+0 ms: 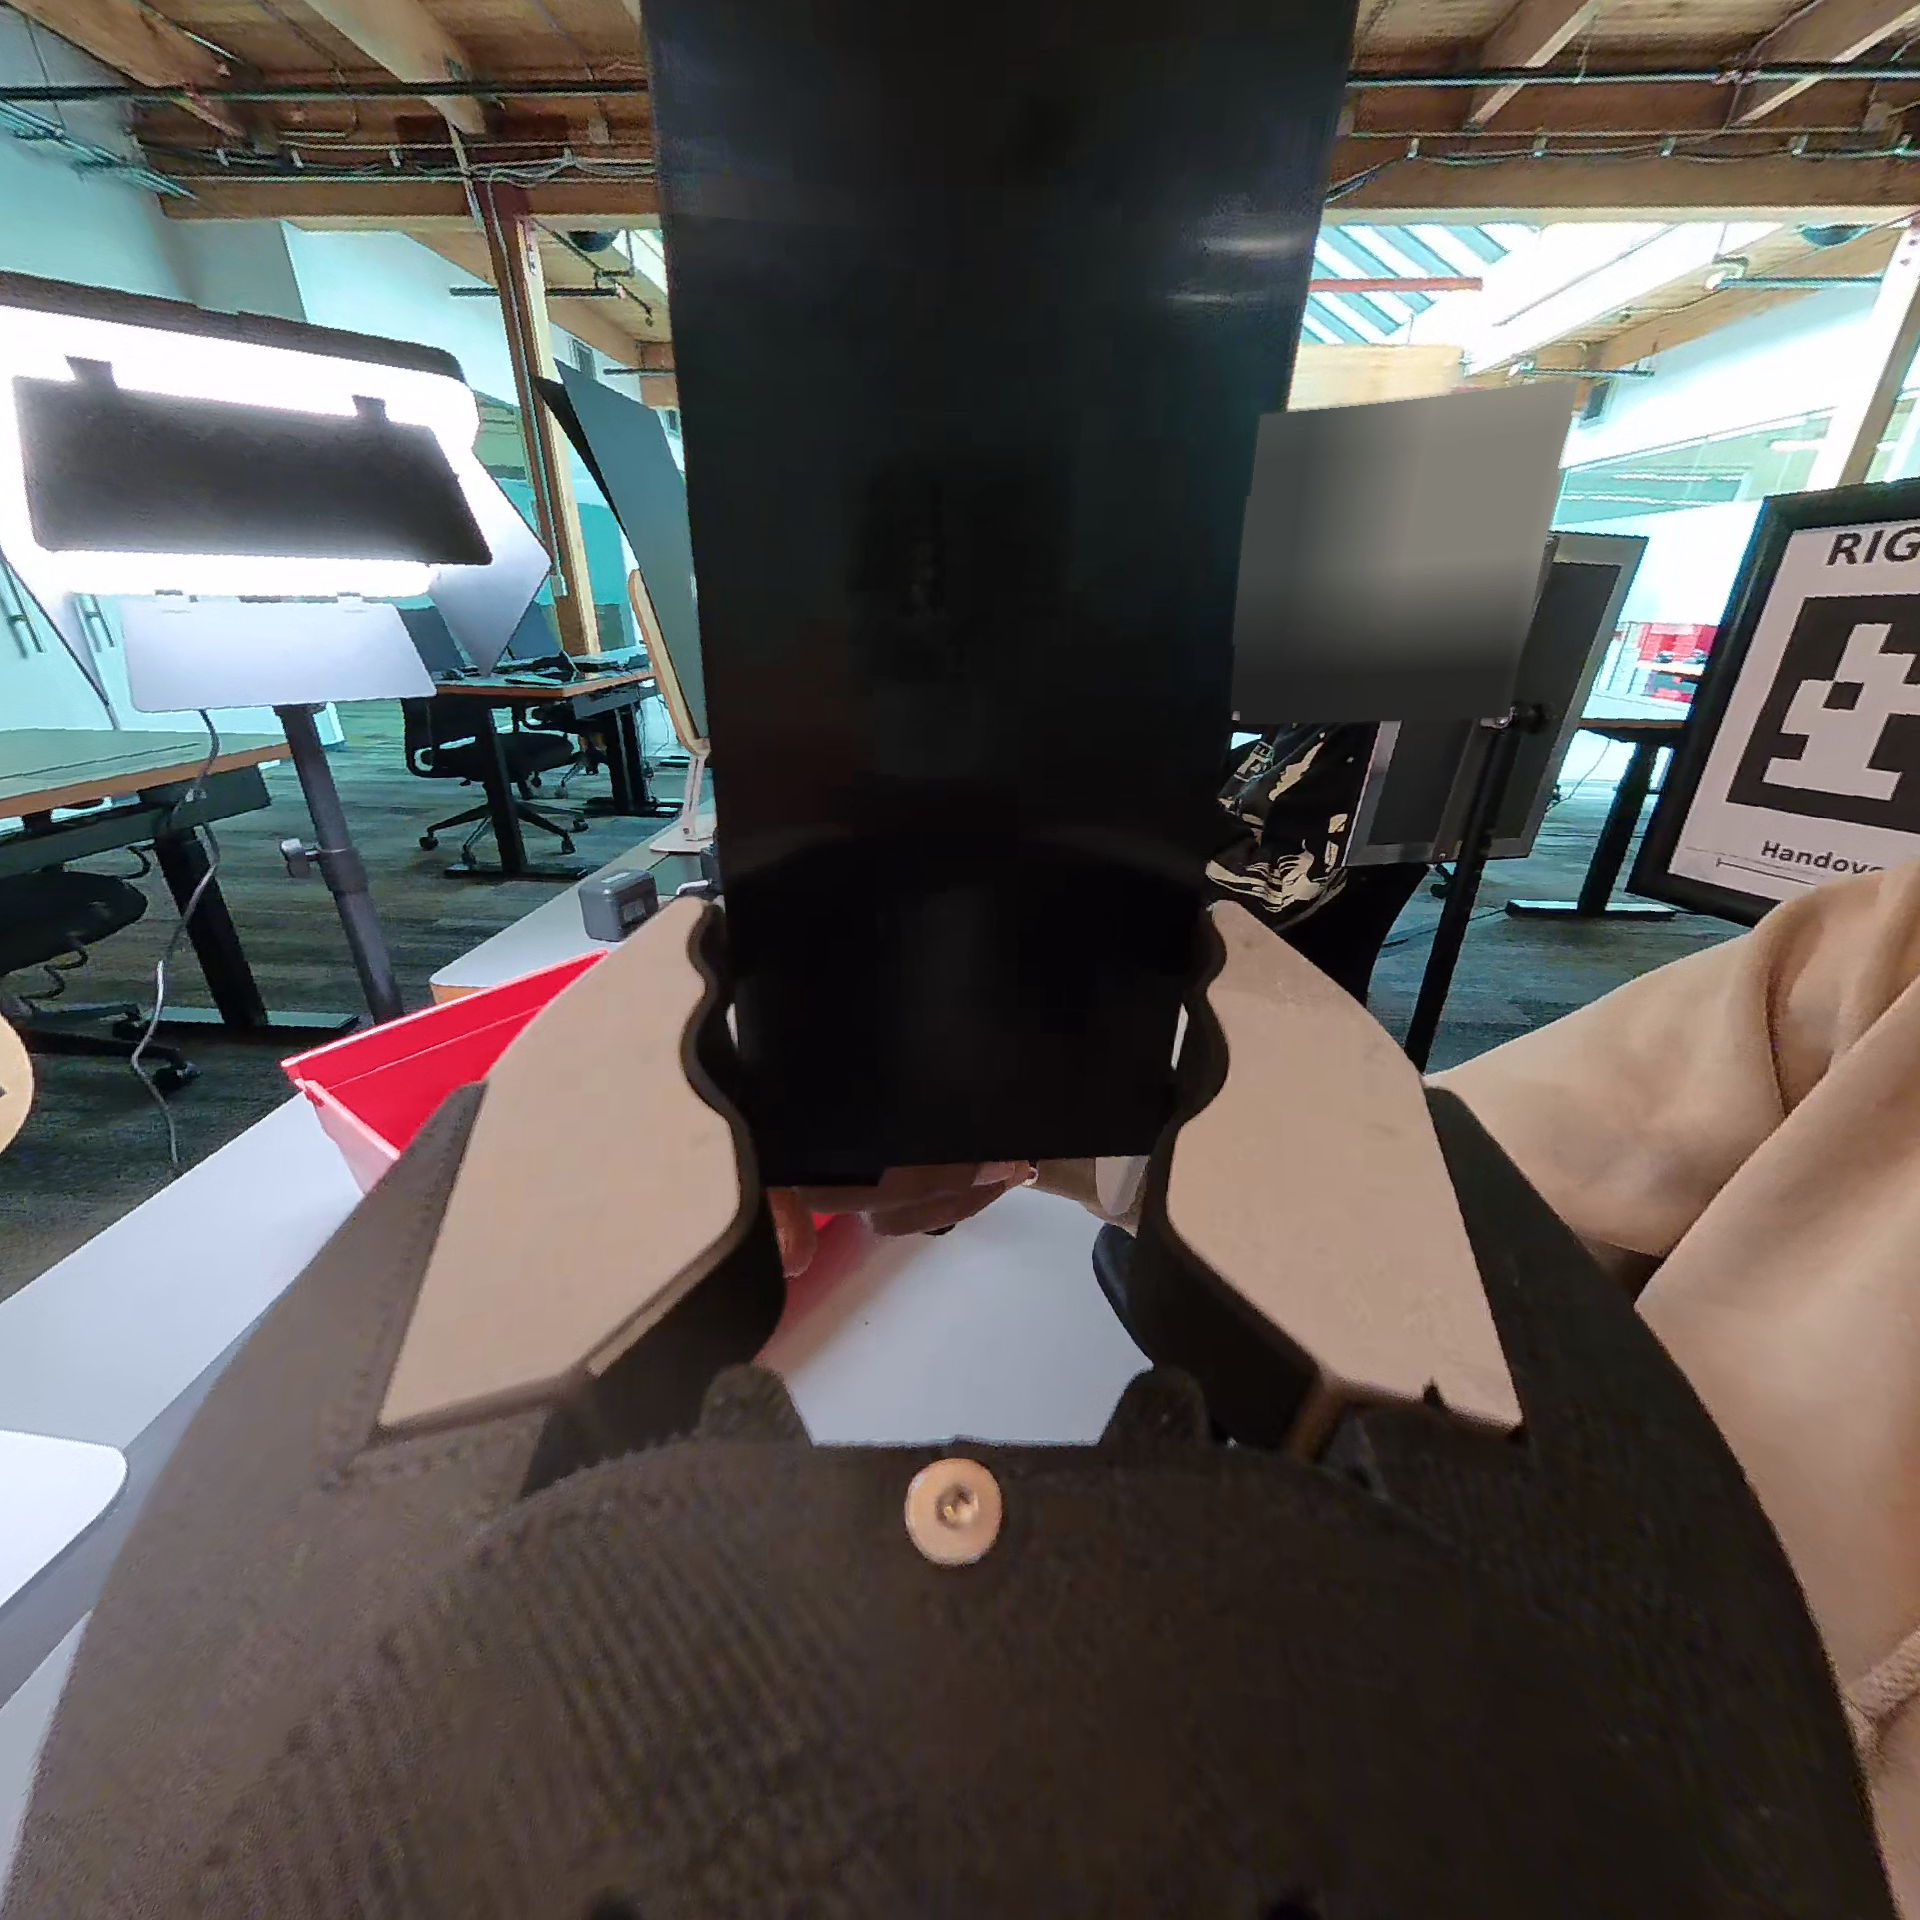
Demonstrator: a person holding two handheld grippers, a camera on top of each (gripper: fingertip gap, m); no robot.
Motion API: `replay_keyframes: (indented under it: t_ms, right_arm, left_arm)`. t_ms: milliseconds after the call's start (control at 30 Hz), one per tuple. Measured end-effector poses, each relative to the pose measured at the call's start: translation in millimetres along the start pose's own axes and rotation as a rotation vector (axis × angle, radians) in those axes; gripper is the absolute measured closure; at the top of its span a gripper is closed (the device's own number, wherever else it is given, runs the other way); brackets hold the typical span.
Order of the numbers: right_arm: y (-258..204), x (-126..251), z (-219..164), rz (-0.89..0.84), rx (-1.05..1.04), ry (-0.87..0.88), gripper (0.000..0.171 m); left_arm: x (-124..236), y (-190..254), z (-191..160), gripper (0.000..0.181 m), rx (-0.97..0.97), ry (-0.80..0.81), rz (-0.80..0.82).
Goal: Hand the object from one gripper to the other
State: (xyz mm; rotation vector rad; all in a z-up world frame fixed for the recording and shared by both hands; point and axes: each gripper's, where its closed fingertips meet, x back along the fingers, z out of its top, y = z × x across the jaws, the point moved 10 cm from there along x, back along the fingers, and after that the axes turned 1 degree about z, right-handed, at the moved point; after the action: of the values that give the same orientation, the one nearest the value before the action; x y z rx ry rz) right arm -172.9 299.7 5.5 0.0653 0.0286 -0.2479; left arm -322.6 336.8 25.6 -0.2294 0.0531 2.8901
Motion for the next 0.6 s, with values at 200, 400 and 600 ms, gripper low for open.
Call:
replay_keyframes:
  t_ms: [200, 400, 600]
  right_arm:
    - [1, 1, 0, -0.001, 0.007, -0.017, 0.089]
    - [19, 24, -6, -0.128, -0.015, -0.039, 0.089]
    - [28, 45, -18, -0.217, -0.048, -0.124, 0.089]
  left_arm:
    - [0, -1, -1, 0.097, 0.008, -0.006, 0.012]
    - [5, -14, -3, 0.1, 0.043, 0.057, 0.118]
    - [16, -30, -5, 0.098, 0.065, 0.042, 0.175]
